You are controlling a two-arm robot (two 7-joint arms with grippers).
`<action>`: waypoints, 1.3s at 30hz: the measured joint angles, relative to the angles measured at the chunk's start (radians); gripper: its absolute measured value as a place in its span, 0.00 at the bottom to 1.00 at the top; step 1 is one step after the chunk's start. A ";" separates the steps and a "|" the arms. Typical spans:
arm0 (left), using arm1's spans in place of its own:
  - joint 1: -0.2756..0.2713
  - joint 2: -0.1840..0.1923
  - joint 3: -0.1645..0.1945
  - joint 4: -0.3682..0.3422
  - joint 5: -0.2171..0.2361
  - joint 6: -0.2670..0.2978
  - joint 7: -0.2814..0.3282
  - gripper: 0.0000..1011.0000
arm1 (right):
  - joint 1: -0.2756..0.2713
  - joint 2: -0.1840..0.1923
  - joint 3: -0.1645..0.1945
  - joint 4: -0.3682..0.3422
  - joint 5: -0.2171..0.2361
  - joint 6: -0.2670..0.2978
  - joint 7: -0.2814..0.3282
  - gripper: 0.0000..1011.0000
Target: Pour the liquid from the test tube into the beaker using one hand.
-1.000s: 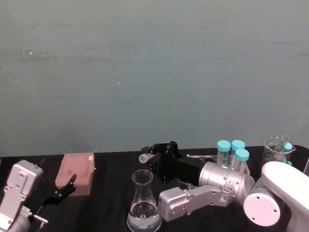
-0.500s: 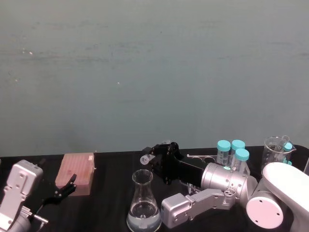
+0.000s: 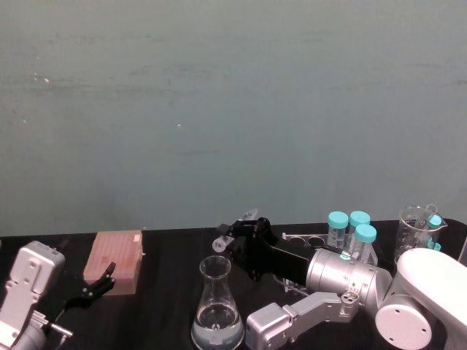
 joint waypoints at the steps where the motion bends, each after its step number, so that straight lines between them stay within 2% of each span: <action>1: 0.000 0.000 0.000 0.000 0.000 0.000 0.000 0.99 | 0.000 0.001 -0.001 -0.001 -0.004 0.000 -0.003 0.22; 12: 0.000 0.000 0.000 0.000 0.000 0.000 0.000 0.99 | 0.001 0.017 -0.019 -0.014 -0.056 0.019 -0.041 0.22; 25: 0.000 0.000 0.000 0.000 0.000 0.000 0.000 0.99 | 0.004 0.024 -0.026 -0.018 -0.071 0.035 -0.059 0.22; 39: 0.000 0.000 0.000 0.000 0.000 0.000 0.000 0.99 | 0.019 0.012 -0.038 0.006 -0.088 0.048 -0.072 0.22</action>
